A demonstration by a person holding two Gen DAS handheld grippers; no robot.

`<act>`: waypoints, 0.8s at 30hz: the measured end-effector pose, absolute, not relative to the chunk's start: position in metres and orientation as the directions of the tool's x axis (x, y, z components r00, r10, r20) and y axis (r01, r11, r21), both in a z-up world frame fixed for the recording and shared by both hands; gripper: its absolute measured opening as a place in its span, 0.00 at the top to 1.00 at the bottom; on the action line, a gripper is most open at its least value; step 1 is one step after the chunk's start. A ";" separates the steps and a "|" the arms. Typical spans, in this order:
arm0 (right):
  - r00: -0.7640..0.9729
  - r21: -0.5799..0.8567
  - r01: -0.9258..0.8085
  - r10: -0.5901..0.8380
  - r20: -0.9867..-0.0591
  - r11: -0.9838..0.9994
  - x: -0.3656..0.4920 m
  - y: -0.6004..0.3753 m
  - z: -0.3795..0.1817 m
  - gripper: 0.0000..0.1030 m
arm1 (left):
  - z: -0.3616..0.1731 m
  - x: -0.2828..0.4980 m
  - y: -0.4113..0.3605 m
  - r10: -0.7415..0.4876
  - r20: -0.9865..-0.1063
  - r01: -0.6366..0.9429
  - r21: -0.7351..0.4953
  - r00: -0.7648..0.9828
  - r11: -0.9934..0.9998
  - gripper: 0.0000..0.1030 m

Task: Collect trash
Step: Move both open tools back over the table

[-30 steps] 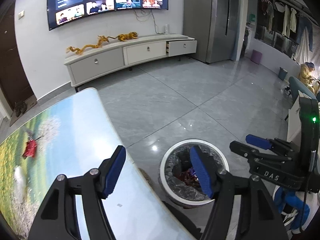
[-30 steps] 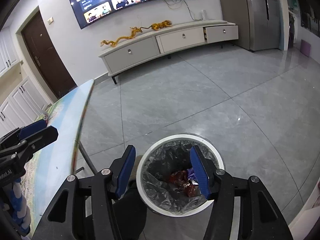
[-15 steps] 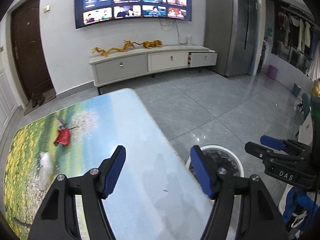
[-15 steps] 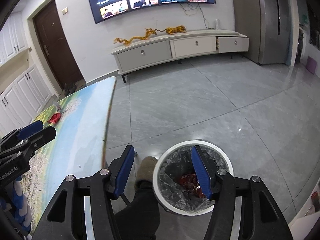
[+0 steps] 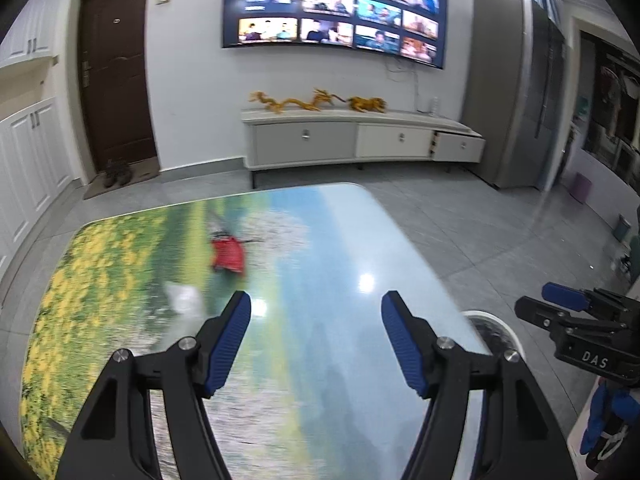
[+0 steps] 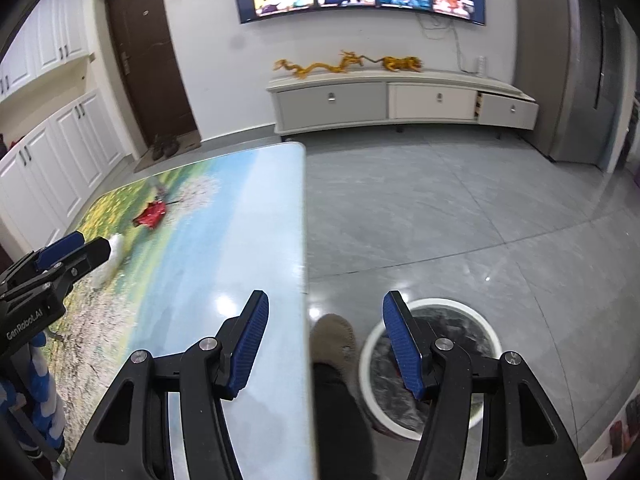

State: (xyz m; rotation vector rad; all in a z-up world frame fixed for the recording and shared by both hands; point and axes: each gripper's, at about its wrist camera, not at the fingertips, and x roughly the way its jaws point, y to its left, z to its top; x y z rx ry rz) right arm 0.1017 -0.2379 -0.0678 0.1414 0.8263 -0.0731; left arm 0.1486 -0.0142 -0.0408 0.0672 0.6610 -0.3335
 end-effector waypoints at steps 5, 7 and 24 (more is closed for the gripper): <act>0.661 0.085 0.074 0.015 -0.751 0.994 0.117 -0.208 -0.072 0.43 | -0.045 0.159 0.018 -0.252 -0.611 0.288 -0.041 0.750 0.957 0.36; 0.654 0.083 0.056 0.027 -0.756 0.995 0.124 -0.198 -0.074 0.43 | -0.048 0.163 0.027 -0.243 -0.612 0.278 -0.039 0.753 0.960 0.36; 0.626 0.114 -0.171 0.197 -0.755 0.979 0.227 -0.112 -0.079 0.43 | -0.083 0.220 0.135 -0.081 -0.671 0.139 0.033 0.737 0.990 0.36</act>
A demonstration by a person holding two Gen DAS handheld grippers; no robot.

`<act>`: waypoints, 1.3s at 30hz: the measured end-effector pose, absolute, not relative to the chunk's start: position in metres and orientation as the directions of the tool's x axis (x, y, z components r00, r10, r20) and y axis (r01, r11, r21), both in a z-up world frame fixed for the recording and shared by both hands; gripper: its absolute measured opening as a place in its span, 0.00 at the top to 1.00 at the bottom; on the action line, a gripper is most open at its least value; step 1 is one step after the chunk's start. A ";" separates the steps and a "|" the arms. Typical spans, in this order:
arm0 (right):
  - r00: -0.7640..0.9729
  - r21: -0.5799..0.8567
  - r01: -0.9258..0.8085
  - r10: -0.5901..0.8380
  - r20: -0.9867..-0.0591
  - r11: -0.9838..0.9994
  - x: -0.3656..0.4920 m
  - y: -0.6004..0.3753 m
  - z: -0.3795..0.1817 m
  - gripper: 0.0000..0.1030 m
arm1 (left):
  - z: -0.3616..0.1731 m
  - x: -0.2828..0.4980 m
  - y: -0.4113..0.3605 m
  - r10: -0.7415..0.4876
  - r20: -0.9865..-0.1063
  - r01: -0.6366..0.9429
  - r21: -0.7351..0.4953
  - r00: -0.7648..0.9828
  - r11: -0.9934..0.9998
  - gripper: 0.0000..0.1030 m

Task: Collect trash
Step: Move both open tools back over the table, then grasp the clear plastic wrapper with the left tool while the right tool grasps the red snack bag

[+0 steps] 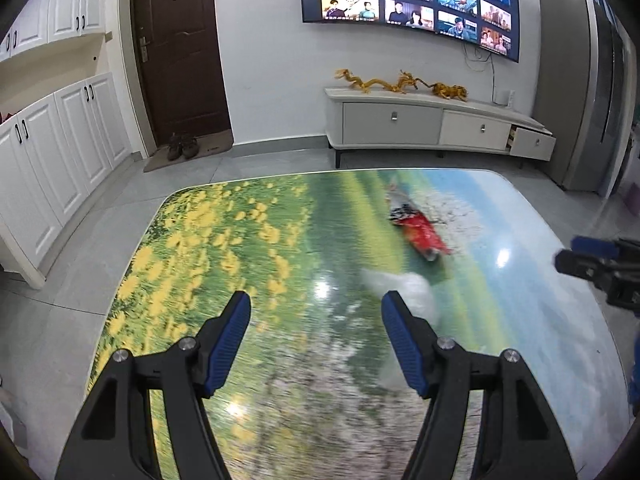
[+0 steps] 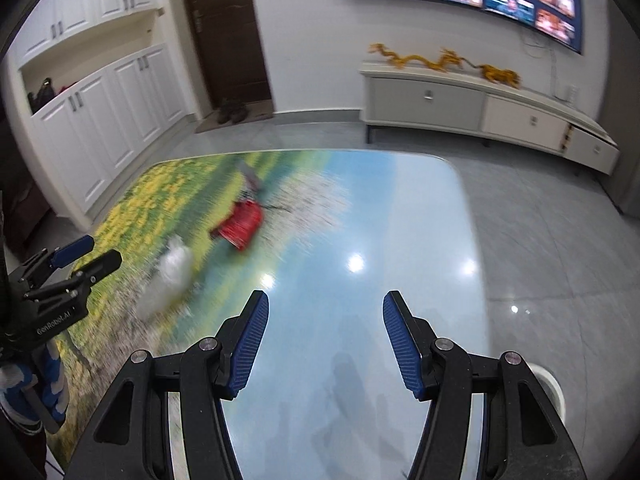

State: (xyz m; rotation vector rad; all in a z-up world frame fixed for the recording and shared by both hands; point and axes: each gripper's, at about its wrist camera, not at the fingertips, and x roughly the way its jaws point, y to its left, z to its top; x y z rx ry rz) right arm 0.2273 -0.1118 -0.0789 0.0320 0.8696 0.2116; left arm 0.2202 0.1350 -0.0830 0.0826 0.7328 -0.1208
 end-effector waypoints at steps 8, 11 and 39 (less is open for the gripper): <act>0.576 0.197 -0.255 0.313 -0.756 0.947 0.300 -0.058 -0.101 0.43 | -0.096 0.233 0.121 -0.268 -0.726 0.275 -0.112 0.634 0.955 0.36; 0.549 0.227 -0.271 0.344 -0.762 0.935 0.325 -0.045 -0.113 0.43 | -0.107 0.239 0.106 -0.314 -0.746 0.316 -0.145 0.587 0.937 0.36; 0.516 0.216 -0.327 0.365 -0.775 0.920 0.269 -0.070 -0.134 0.74 | -0.109 0.198 0.072 -0.262 -0.775 0.345 -0.061 0.575 0.937 0.77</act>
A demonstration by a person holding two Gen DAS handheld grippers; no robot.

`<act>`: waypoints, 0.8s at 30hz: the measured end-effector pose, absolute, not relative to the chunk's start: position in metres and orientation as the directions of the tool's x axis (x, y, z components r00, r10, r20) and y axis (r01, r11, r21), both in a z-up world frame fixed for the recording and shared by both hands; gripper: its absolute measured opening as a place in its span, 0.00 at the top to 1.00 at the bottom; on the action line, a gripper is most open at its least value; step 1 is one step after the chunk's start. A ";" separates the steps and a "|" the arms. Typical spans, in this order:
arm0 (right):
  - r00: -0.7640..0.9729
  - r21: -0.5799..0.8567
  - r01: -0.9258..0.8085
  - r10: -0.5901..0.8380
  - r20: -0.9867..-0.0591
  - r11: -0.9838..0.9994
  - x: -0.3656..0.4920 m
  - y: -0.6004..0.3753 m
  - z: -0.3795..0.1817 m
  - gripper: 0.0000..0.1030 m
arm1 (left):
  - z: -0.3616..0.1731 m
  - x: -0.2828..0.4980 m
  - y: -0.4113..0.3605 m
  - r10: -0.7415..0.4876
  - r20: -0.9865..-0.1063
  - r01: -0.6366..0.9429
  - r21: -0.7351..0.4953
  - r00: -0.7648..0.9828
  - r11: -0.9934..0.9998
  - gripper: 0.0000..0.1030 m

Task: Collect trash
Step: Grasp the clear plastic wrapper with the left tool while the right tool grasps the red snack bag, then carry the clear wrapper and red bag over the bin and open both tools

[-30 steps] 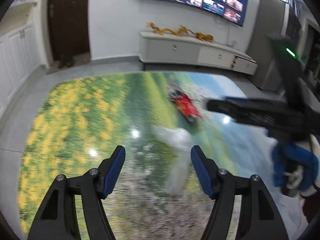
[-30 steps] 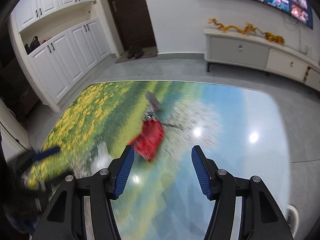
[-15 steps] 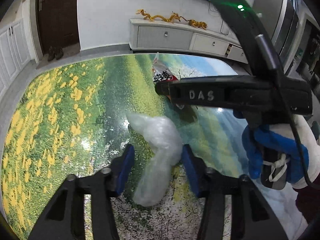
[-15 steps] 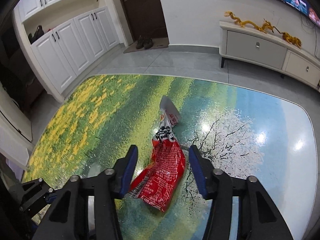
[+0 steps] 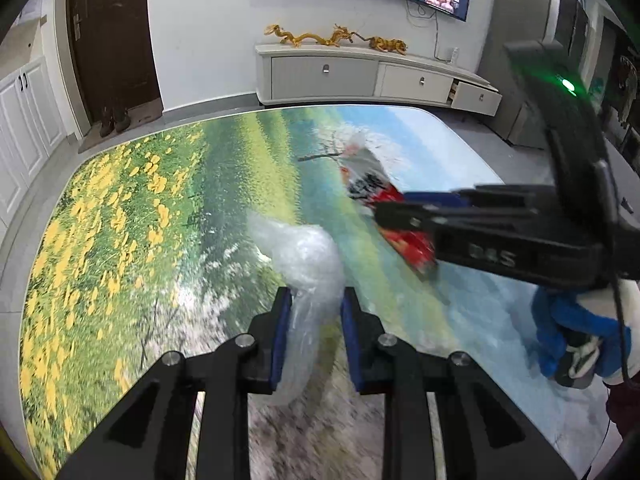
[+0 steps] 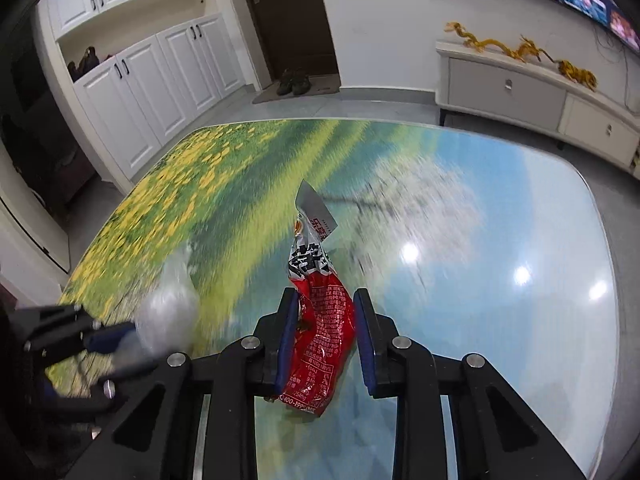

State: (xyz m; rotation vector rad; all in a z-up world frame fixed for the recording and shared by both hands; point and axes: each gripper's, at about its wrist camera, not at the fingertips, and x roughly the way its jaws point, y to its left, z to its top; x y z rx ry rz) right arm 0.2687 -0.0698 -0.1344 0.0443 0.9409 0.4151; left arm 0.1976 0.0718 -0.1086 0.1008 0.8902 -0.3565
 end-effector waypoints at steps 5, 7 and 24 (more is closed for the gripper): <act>0.533 0.248 -0.287 0.369 -0.761 0.925 0.219 -0.102 -0.126 0.75 | -0.096 0.168 0.052 -0.265 -0.764 0.374 -0.033 0.589 0.927 0.77; 0.541 0.254 -0.275 0.368 -0.756 0.927 0.203 -0.113 -0.122 0.75 | -0.091 0.157 0.043 -0.264 -0.759 0.386 -0.018 0.595 0.922 0.77; 0.633 0.300 -0.117 0.304 -0.712 0.947 0.091 -0.213 -0.106 0.75 | -0.074 0.093 -0.054 -0.314 -0.761 0.548 0.065 0.568 0.834 0.77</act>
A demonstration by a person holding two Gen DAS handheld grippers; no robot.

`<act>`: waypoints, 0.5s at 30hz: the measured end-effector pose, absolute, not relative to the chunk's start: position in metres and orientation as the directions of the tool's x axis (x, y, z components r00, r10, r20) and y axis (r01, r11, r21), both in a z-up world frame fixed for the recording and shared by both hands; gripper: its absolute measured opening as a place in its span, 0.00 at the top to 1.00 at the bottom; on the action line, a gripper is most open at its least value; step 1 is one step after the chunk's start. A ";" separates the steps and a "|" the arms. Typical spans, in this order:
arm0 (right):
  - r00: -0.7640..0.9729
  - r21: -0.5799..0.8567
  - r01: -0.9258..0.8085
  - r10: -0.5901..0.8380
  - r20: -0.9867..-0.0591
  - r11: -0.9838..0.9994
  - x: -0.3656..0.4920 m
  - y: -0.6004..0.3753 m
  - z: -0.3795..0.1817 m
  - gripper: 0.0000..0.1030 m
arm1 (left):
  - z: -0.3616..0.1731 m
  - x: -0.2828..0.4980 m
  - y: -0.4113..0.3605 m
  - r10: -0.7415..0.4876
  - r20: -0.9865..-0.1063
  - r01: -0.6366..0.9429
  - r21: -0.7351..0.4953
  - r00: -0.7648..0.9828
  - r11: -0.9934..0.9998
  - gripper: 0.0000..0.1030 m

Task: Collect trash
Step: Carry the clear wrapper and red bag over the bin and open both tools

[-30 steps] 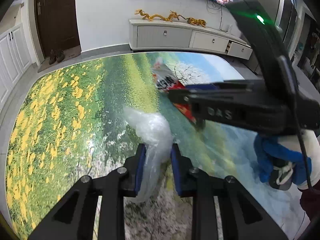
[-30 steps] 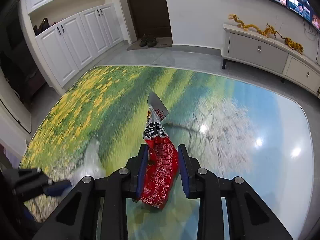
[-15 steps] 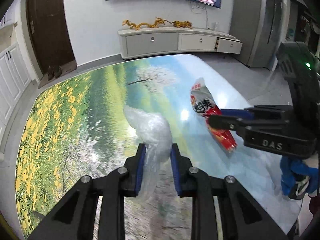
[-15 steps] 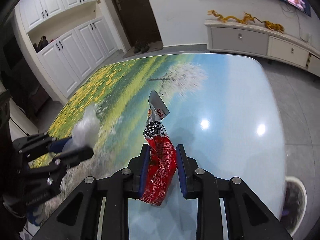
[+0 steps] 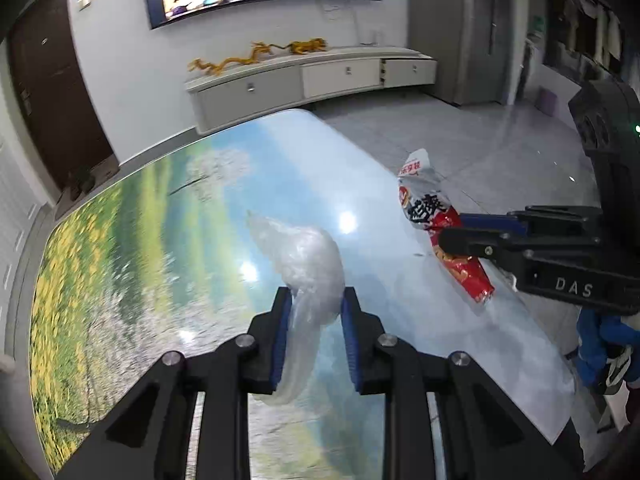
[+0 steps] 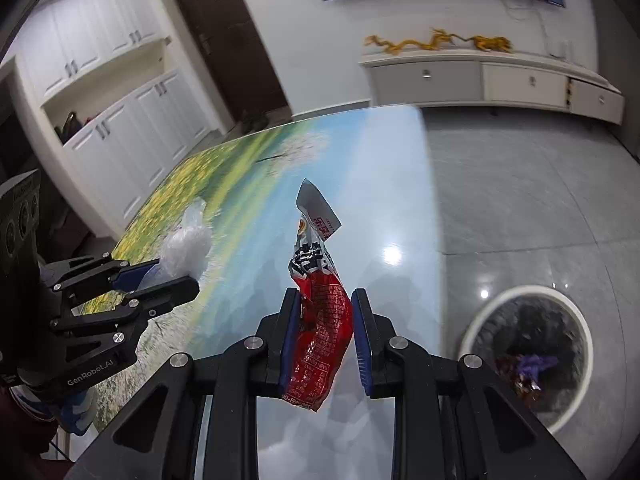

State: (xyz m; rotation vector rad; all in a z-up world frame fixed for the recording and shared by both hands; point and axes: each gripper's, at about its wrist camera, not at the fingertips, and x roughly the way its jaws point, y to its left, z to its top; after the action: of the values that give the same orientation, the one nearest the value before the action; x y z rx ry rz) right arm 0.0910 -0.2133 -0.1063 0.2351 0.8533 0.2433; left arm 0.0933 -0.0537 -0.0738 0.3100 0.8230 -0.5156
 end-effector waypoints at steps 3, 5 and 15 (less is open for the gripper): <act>0.647 0.307 -0.079 0.283 -0.708 0.948 0.080 -0.233 -0.108 0.75 | -0.072 0.089 -0.073 -0.327 -0.761 0.576 0.074 0.560 0.814 0.77; 0.656 0.313 -0.048 0.267 -0.706 0.948 0.072 -0.248 -0.109 0.75 | -0.072 0.086 -0.086 -0.335 -0.761 0.594 0.080 0.555 0.801 0.77; 0.680 0.342 0.066 0.209 -0.703 0.937 0.046 -0.306 -0.121 0.75 | -0.076 0.083 -0.144 -0.367 -0.774 0.675 0.102 0.515 0.731 0.77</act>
State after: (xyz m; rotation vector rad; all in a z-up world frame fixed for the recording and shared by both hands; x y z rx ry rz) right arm 0.0462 -0.3059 -0.1207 0.3568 0.8238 0.0823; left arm 0.0835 -0.1444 -0.0763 0.4217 0.8103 -0.6485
